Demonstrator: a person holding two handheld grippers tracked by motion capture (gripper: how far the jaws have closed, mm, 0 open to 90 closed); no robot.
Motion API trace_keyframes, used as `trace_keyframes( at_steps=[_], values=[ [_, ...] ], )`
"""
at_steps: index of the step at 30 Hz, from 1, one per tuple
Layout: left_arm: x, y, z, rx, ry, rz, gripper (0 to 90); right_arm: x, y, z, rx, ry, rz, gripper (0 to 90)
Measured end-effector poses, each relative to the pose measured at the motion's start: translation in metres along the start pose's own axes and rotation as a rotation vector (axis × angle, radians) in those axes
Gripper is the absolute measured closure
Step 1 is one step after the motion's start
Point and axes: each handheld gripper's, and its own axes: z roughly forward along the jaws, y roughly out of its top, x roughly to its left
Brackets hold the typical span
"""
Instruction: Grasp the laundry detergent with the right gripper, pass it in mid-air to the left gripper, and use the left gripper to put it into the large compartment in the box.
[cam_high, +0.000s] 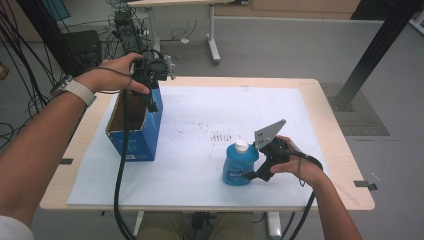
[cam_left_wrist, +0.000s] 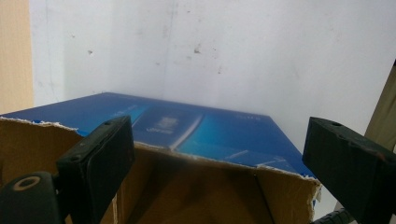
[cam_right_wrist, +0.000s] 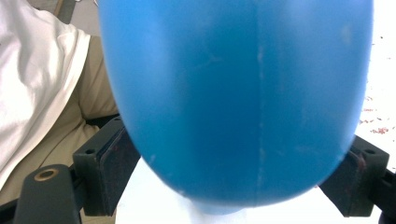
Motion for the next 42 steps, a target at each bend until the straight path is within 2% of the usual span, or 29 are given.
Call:
trace_keyframes(
  at_steps=[42],
  values=[
    [0.0, 0.0006, 0.0019, 0.0, 0.001, -0.003, 9.8, 0.0001, -0.0073, 0.0095, -0.061, 0.011, -0.003, 20.1]
  ],
)
